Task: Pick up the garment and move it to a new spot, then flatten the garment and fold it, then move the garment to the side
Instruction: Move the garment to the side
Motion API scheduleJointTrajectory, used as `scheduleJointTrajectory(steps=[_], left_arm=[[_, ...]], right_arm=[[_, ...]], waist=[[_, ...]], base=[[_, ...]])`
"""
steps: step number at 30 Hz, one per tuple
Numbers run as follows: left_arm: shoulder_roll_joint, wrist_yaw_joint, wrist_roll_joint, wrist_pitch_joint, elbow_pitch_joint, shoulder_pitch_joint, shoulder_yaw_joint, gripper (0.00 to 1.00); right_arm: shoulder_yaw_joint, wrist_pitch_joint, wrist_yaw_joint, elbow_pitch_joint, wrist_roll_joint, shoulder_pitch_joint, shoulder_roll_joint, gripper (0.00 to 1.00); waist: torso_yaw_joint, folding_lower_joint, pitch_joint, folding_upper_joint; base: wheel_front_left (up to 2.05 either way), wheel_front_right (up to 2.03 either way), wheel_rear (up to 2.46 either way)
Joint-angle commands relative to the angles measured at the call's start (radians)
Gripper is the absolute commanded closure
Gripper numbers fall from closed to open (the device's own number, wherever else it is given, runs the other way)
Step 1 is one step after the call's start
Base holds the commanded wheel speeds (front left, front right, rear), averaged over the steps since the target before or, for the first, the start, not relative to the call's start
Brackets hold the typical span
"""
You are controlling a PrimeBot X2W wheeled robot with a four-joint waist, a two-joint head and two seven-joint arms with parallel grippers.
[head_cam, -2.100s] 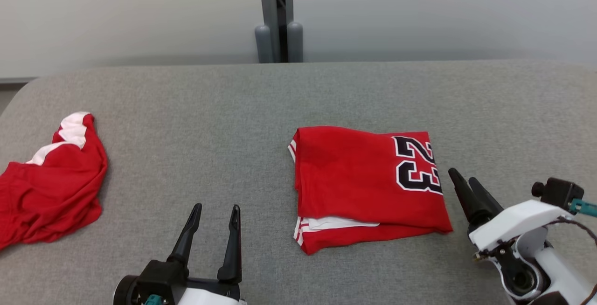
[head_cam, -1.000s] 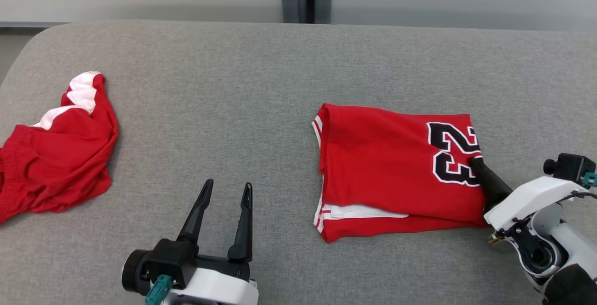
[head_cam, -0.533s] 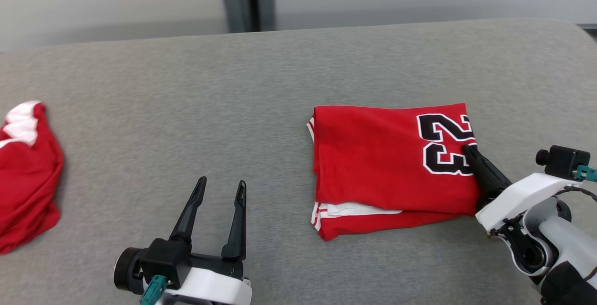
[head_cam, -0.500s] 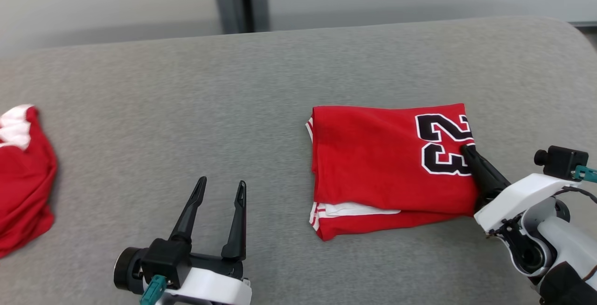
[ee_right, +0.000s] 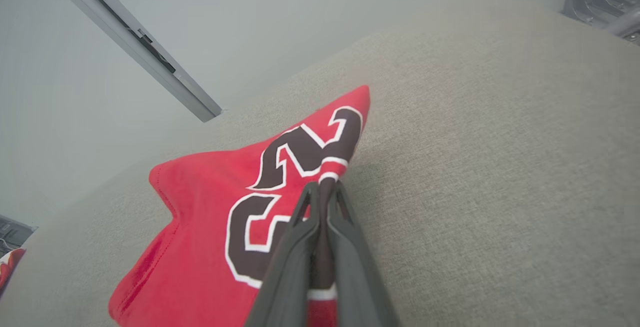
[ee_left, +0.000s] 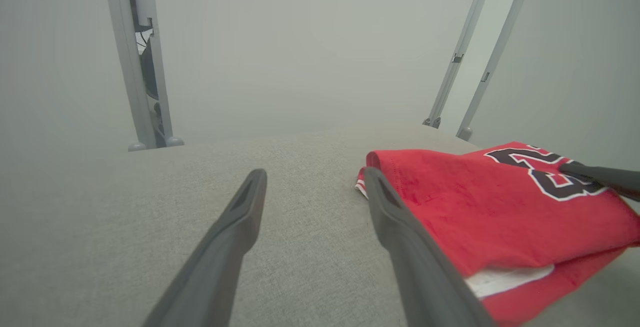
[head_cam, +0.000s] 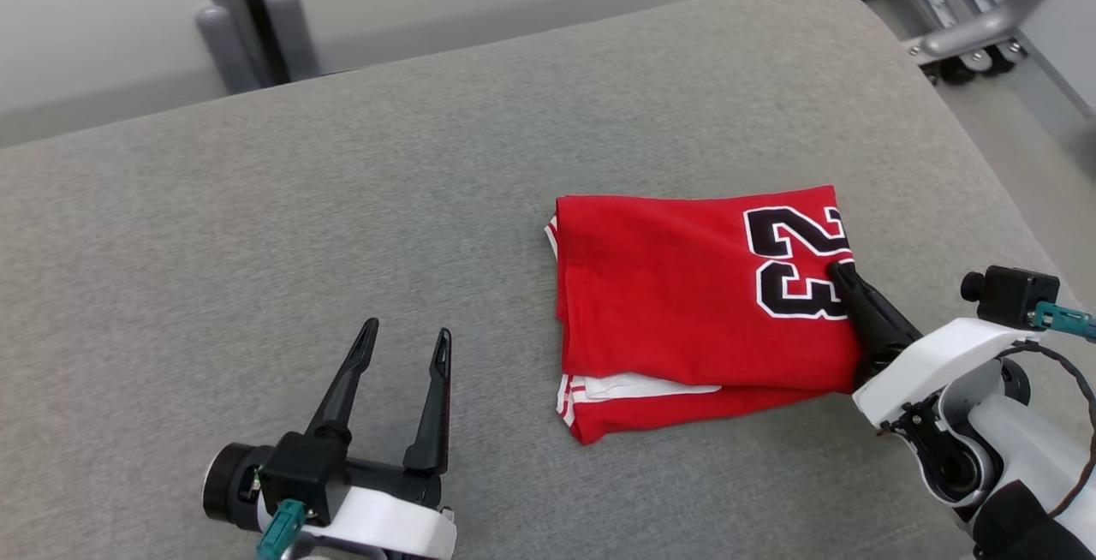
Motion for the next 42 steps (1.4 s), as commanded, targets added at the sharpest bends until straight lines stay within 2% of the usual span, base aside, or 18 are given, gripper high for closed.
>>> scheduleJointTrajectory(steps=[1, 6, 9, 16, 23, 26, 30, 32, 38, 42], left_arm=[[0.004, -0.007, 0.011, -0.003, 0.001, -0.024, 0.005, 0.00], [0.006, -0.018, 0.030, -0.003, -0.002, -0.041, 0.010, 0.00], [0.013, -0.026, 0.043, -0.003, -0.014, -0.055, 0.009, 0.00], [0.045, -0.061, 0.109, -0.003, -0.050, -0.134, -0.041, 0.00], [0.069, -0.079, 0.187, 0.026, -0.145, -0.255, -0.092, 0.00], [0.073, -0.080, 0.197, 0.036, -0.170, -0.277, -0.095, 0.00], [0.081, -0.074, 0.207, 0.053, -0.214, -0.299, -0.095, 0.00], [0.085, -0.068, 0.209, 0.062, -0.230, -0.300, -0.092, 0.00], [0.088, -0.066, 0.199, 0.069, -0.228, -0.296, -0.096, 0.00], [0.090, -0.067, 0.194, 0.073, -0.227, -0.306, -0.098, 0.00]], right_arm=[[-0.009, -0.006, 0.000, -0.005, -0.013, 0.002, 0.003, 1.00], [-0.042, -0.006, 0.000, -0.004, -0.053, -0.004, 0.006, 1.00], [-0.077, -0.006, 0.000, 0.001, -0.127, -0.036, 0.003, 1.00], [-0.227, -0.006, 0.000, -0.001, -0.287, -0.130, -0.001, 1.00], [-0.454, -0.006, 0.000, 0.026, -0.463, -0.255, -0.036, 1.00], [-0.510, -0.006, 0.000, 0.048, -0.500, -0.281, -0.045, 1.00], [-0.638, -0.006, 0.000, 0.100, -0.600, -0.319, -0.055, 1.00], [-0.736, -0.006, 0.000, 0.126, -0.685, -0.338, -0.049, 1.00], [-0.850, -0.004, 0.000, 0.212, -0.876, -0.342, -0.013, 1.00], [-0.979, -0.004, 0.000, 0.261, -1.028, -0.363, 0.004, 1.00]], waist=[[-0.038, 0.0000, 0.022, 0.0000], [-0.058, 0.0000, 0.060, 0.0000], [-0.060, 0.0000, 0.094, 0.0000], [-0.026, 0.0000, 0.200, 0.0000], [0.032, 0.0000, 0.343, 0.0000], [0.041, 0.0000, 0.373, 0.0000], [0.050, 0.0000, 0.422, 0.0000], [0.050, 0.0000, 0.446, 0.0000], [0.041, 0.0000, 0.461, 0.0000], [0.041, 0.0000, 0.463, 0.0000]], base=[[0.00, 0.00, 0.00], [0.00, 0.00, 0.00], [0.00, 0.00, 0.00], [0.00, 0.00, 0.00], [0.00, 0.00, 0.00], [0.00, 0.00, 0.00], [0.00, 0.00, 0.00], [0.00, 0.00, 0.00], [0.00, 0.00, 0.00], [0.00, 0.00, 0.00]])
